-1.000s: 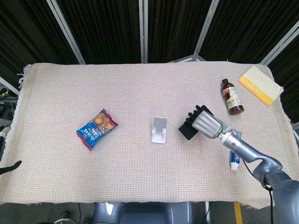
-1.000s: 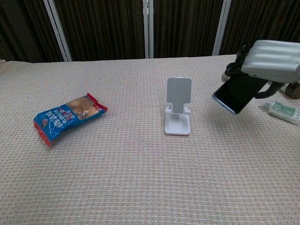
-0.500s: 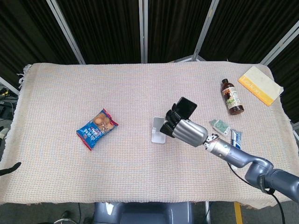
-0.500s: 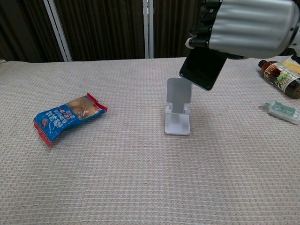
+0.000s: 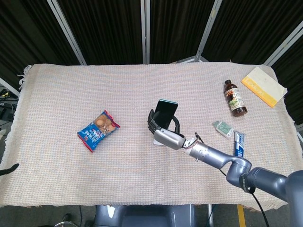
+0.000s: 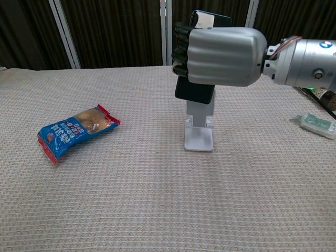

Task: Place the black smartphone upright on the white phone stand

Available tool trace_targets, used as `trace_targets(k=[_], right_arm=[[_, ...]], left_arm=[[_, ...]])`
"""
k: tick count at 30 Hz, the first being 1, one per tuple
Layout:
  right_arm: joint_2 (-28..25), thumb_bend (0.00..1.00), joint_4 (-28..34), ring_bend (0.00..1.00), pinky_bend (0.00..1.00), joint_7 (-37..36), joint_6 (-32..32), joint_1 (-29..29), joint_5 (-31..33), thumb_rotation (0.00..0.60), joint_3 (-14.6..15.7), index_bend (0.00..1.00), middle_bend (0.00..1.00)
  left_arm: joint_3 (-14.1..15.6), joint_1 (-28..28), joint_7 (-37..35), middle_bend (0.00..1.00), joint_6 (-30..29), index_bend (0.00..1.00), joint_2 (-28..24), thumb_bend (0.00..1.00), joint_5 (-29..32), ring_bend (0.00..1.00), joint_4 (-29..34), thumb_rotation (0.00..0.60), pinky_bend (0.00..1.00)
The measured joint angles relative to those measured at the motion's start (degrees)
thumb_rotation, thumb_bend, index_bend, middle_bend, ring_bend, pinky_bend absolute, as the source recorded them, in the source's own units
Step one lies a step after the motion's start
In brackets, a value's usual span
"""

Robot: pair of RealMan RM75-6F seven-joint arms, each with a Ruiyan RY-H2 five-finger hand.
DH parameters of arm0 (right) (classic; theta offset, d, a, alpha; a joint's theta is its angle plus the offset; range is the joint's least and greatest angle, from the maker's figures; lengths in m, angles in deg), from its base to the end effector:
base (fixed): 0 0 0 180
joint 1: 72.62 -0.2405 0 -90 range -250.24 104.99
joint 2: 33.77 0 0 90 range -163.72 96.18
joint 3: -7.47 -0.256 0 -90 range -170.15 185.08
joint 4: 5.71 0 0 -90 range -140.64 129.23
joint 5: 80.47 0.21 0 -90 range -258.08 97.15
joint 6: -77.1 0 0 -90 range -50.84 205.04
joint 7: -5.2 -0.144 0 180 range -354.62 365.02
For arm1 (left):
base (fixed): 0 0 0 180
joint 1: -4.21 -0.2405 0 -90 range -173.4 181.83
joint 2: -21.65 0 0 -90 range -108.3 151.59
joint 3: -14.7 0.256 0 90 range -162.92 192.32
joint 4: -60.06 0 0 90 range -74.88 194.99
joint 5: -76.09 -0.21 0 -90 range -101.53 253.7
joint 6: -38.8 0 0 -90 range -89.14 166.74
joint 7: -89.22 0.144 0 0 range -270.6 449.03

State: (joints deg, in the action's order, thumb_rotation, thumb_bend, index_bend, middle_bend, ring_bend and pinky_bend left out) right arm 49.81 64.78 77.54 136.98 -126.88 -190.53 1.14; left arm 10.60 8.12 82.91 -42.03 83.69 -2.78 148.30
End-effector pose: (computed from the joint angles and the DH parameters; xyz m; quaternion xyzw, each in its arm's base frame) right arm -0.0778 -0.3601 0.0111 0.7016 0.5020 0.1933 0.4673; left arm -0.3490 0.1799 0.1812 -0.5511 -0.4330 -0.3549 0.6187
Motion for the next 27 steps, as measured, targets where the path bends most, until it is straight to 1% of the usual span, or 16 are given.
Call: trace_targets(k=[3, 7, 16, 22, 27], right_arm=[[2.4, 0.3, -3.3, 0.42, 0.28, 0.6, -0.2, 0.0, -0.1, 0.6, 0.1, 0.53, 0.57], [4.7, 0.3, -6.5, 0.42, 0.15, 1.2, -0.3, 0.1, -0.1, 0.6, 0.5, 0.53, 0.56], [7.8, 0.3, -13.2, 0.42, 0.14, -0.2, 0.6, 0.9, -1.3, 0.6, 3.1, 0.53, 0.56], [9.0, 0.3, -15.9, 0.42, 0.14, -3.2, 2.1, 1.2, -1.6, 0.6, 4.0, 0.53, 0.56], [9.7, 0.3, -16.9, 0.42, 0.14, -4.2, 2.9, 1.3, -2.1, 0.6, 4.7, 0.53, 0.56]], left_arm=[[-0.1, 0.1, 0.8, 0.0, 0.2, 0.0, 0.3, 0.0, 0.4, 0.0, 0.0, 0.6, 0.0], [-0.2, 0.2, 1.9, 0.0, 0.2, 0.0, 0.6, 0.0, 0.9, 0.0, 0.0, 0.6, 0.0], [-0.4, 0.6, 2.9, 0.0, 1.3, 0.0, 1.2, 0.0, 2.0, 0.0, -0.5, 0.6, 0.0], [-0.5, 0.8, 3.9, 0.0, 1.6, 0.0, 1.6, 0.0, 2.5, 0.0, -0.7, 0.6, 0.0], [-0.5, 0.9, 4.2, 0.0, 1.8, 0.0, 1.7, 0.0, 2.6, 0.0, -0.6, 0.6, 0.0]])
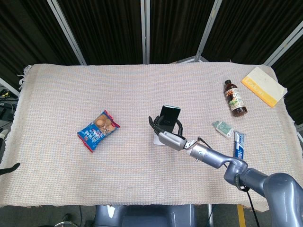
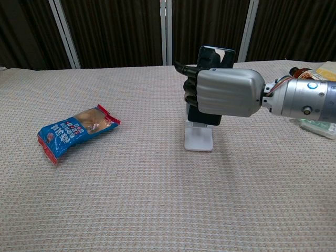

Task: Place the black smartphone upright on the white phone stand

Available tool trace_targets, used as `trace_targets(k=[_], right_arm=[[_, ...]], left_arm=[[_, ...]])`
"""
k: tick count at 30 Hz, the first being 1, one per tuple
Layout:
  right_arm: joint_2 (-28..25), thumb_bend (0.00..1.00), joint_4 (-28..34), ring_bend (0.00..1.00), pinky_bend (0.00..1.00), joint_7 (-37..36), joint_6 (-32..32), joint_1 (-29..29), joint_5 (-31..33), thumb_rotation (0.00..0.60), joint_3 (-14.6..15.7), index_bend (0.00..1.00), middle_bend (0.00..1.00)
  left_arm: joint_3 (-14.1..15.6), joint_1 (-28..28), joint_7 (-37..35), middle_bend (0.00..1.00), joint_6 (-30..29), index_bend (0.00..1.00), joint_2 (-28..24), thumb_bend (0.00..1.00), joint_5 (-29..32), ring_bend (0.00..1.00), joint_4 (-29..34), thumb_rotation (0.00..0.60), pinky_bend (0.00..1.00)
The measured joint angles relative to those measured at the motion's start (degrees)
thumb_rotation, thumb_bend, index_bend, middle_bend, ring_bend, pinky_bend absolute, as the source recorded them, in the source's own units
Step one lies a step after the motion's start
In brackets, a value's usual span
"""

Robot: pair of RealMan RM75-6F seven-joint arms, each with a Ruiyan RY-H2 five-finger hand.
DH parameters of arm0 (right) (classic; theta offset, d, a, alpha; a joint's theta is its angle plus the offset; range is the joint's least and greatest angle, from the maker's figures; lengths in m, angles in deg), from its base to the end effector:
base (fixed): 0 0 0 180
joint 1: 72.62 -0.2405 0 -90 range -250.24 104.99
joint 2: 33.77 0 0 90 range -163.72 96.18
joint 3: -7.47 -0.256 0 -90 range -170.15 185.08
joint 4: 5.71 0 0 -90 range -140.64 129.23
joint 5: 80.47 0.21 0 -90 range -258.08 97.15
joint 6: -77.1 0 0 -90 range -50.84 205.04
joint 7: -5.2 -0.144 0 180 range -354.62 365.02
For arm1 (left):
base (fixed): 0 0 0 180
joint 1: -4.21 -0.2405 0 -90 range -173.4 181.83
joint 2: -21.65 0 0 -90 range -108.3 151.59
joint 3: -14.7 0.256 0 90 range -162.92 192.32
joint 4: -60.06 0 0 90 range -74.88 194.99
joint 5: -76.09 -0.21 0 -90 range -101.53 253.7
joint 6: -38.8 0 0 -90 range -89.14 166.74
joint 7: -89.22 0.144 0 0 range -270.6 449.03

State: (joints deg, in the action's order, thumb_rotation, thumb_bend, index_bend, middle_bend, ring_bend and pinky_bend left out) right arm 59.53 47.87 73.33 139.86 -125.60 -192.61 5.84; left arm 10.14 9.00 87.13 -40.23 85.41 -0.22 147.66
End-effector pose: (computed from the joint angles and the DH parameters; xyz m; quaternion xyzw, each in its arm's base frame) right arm -0.1201 -0.3680 -0.0282 0.7148 0.5104 0.1591 0.4509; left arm -0.3533 0.1858 0.1718 -0.5544 -0.4315 -0.3290 0.6310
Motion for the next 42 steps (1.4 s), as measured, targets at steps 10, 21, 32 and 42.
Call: trace_targets(k=[10, 21, 32, 42], right_arm=[[1.0, 0.3, -1.1, 0.41, 0.14, 0.3, 0.4, -0.2, -0.1, 0.6, 0.2, 0.53, 0.55], [2.0, 0.3, -1.0, 0.23, 0.07, 1.4, -0.5, -0.3, 0.6, 0.6, 0.2, 0.3, 0.32], [1.5, 0.29, 0.0, 0.22, 0.07, 1.6, 0.0, 0.5, 1.3, 0.6, 0.2, 0.27, 0.23], [-2.2, 0.27, 4.4, 0.21, 0.06, 1.7, 3.4, 3.2, 2.2, 0.6, 0.0, 0.14, 0.12]], left_arm=[[0.0, 0.0, -0.1, 0.0, -0.1, 0.0, 0.0, 0.0, -0.1, 0.0, 0.0, 0.6, 0.0], [0.0, 0.0, -0.3, 0.0, 0.0, 0.0, -0.1, 0.0, 0.0, 0.0, 0.0, 0.6, 0.0], [0.1, -0.2, -0.8, 0.0, -0.4, 0.0, -0.4, 0.0, -0.4, 0.0, 0.2, 0.6, 0.0], [0.5, -0.5, -1.9, 0.0, -1.2, 0.0, -0.9, 0.0, -1.9, 0.0, 1.0, 0.6, 0.0]])
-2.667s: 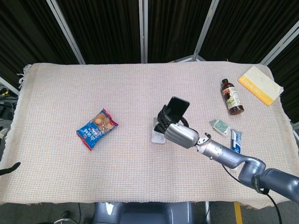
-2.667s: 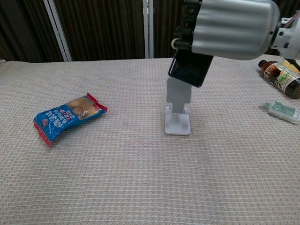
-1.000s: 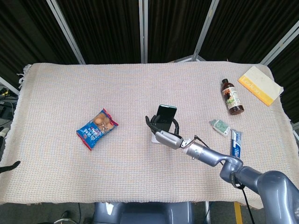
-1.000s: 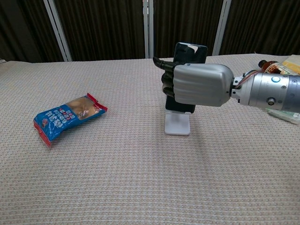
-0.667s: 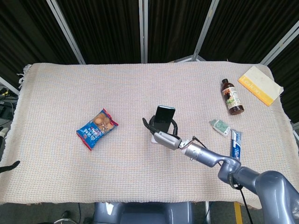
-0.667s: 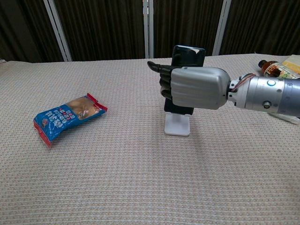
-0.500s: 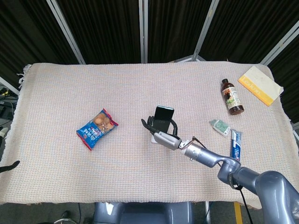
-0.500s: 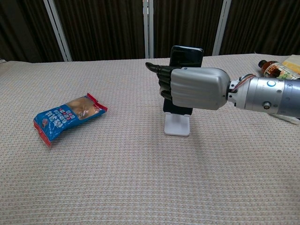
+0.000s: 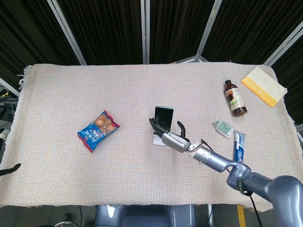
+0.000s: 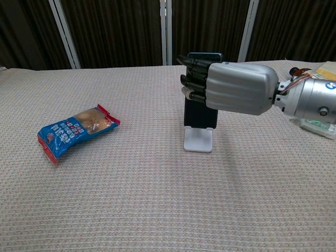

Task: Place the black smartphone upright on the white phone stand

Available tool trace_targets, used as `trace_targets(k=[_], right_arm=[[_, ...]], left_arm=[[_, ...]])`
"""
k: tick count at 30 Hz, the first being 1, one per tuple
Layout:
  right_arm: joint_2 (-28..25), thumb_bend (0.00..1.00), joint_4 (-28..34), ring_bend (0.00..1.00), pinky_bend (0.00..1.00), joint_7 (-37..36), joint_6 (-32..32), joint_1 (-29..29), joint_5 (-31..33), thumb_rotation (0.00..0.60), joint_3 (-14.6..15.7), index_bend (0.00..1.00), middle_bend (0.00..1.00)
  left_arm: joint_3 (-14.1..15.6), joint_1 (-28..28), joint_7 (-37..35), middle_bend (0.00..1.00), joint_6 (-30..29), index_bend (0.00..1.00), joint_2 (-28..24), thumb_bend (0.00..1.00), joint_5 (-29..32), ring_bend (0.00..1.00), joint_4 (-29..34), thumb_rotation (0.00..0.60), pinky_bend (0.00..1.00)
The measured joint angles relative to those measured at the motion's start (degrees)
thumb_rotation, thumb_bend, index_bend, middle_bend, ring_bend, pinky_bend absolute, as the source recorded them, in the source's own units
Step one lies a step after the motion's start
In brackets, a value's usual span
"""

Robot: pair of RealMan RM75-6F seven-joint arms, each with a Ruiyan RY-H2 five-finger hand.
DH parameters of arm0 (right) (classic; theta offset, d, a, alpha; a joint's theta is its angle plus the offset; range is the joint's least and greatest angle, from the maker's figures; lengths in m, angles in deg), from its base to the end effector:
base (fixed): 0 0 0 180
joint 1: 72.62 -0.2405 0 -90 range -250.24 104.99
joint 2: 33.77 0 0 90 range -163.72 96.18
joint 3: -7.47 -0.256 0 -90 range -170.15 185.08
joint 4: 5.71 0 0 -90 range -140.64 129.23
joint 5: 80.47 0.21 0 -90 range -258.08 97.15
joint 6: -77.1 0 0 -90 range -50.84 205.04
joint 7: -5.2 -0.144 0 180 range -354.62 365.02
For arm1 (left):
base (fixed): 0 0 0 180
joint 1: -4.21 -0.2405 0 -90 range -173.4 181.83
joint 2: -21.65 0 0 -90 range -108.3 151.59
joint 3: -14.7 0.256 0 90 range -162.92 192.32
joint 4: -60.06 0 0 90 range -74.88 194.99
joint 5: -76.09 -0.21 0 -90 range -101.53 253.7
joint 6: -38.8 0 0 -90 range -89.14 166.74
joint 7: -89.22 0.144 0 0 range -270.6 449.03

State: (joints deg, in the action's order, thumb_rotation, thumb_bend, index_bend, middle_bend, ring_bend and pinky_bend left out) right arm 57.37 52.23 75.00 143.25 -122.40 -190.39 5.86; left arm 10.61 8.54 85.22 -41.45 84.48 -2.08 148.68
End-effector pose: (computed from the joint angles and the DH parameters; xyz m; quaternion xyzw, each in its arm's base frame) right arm -0.1296 -0.3558 -0.0142 0.7152 0.4794 0.1724 0.4785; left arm -0.3478 0.1820 0.1748 -0.5556 -0.4320 -0.3454 0.6208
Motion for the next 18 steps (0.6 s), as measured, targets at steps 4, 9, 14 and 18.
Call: trace_targets(k=[4, 9, 14, 18], right_arm=[[-2.6, 0.27, 3.0, 0.21, 0.06, 0.4, 2.1, 1.9, 0.4, 0.6, -0.1, 0.13, 0.11], [-6.1, 0.26, 7.8, 0.21, 0.05, 0.4, 5.7, 5.0, 1.1, 0.6, -0.2, 0.13, 0.11], [-10.0, 0.24, 14.5, 0.19, 0.01, -2.4, 12.6, 10.2, 3.2, 0.6, -0.5, 0.12, 0.11], [-12.1, 0.04, 21.7, 0.13, 0.0, -7.3, 19.2, 16.3, 6.9, 0.6, -0.8, 0.12, 0.09]], left_arm=[[0.3, -0.3, -0.7, 0.0, -0.9, 0.0, -0.5, 0.0, -1.1, 0.0, 0.5, 0.6, 0.0], [0.6, -0.6, -1.5, 0.0, -1.6, 0.0, -0.9, 0.0, -2.3, 0.0, 1.1, 0.6, 0.0], [1.0, -0.9, -1.7, 0.0, -2.9, 0.0, -1.0, 0.0, -4.0, 0.0, 1.3, 0.6, 0.0], [1.3, -1.1, -1.8, 0.0, -4.8, 0.0, -0.6, 0.0, -6.1, 0.0, 1.1, 0.6, 0.0]])
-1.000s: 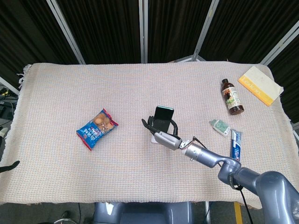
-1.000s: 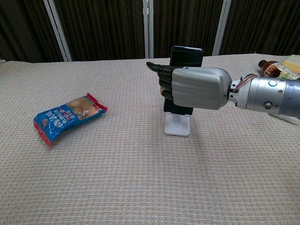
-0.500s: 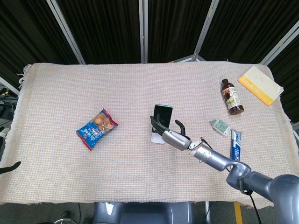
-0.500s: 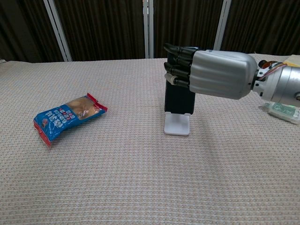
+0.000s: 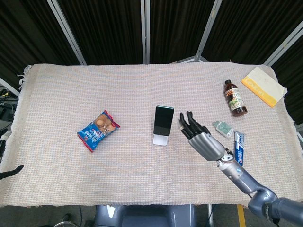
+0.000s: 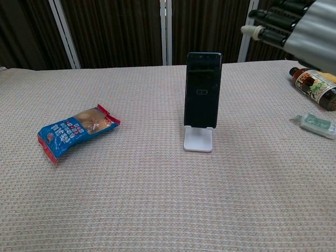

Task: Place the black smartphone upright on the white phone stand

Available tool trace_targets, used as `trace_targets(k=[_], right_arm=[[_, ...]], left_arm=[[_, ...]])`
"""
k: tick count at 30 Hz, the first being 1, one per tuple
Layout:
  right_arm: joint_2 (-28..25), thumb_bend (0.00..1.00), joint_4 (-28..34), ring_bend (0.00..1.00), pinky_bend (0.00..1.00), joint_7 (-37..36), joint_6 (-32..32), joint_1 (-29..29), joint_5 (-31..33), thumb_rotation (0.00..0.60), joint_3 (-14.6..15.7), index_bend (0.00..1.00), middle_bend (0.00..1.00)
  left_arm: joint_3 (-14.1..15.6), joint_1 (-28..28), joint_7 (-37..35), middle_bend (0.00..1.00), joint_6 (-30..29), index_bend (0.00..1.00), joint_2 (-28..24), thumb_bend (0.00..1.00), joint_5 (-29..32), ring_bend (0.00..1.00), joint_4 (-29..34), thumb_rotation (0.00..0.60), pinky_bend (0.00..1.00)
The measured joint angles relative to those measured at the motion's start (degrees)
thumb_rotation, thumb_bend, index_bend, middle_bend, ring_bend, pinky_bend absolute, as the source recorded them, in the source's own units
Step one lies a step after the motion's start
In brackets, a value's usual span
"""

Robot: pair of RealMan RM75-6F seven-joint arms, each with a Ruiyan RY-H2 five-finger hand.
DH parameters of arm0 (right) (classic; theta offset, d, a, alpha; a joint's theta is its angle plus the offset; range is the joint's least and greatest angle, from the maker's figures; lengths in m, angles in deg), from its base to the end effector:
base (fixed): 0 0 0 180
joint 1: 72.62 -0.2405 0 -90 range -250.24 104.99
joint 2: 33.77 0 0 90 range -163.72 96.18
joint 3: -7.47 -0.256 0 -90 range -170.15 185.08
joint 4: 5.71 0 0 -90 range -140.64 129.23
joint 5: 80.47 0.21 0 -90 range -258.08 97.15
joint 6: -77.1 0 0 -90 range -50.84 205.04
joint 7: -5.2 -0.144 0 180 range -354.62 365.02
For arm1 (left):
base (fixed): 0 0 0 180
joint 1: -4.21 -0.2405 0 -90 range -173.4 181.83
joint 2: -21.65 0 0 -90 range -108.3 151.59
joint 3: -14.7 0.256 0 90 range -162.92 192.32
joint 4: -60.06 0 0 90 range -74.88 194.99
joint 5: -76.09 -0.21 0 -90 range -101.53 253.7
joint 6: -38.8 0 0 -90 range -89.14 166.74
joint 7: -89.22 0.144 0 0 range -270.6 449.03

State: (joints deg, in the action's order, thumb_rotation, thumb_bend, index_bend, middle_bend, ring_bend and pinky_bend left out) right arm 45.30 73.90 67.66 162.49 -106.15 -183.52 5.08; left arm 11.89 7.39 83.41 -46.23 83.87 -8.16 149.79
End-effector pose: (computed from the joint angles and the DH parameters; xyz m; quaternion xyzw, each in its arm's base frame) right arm -0.1682 -0.2903 0.0768 0.7058 0.2455 0.2836 0.6009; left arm -0.3314 0.1721 0.1767 -0.5714 -0.4083 -0.3840 0.5995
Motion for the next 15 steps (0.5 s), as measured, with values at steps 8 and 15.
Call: trace_targets(k=[8, 15], right_arm=[[-4.4, 0.0, 17.5, 0.0, 0.0, -22.1, 8.3, 12.1, 7.2, 0.6, 3.2, 0.02, 0.0], [-7.9, 0.0, 23.6, 0.0, 0.0, -37.9, 15.5, 23.6, 8.5, 0.6, 8.0, 0.0, 0.0]], left_arm=[[1.0, -1.4, -1.4, 0.0, -5.5, 0.0, 1.1, 0.0, -5.1, 0.0, -0.7, 0.6, 0.0], [2.1, -2.8, -0.8, 0.0, -8.0, 0.0, -0.2, 0.0, -7.2, 0.0, 1.4, 0.6, 0.0]])
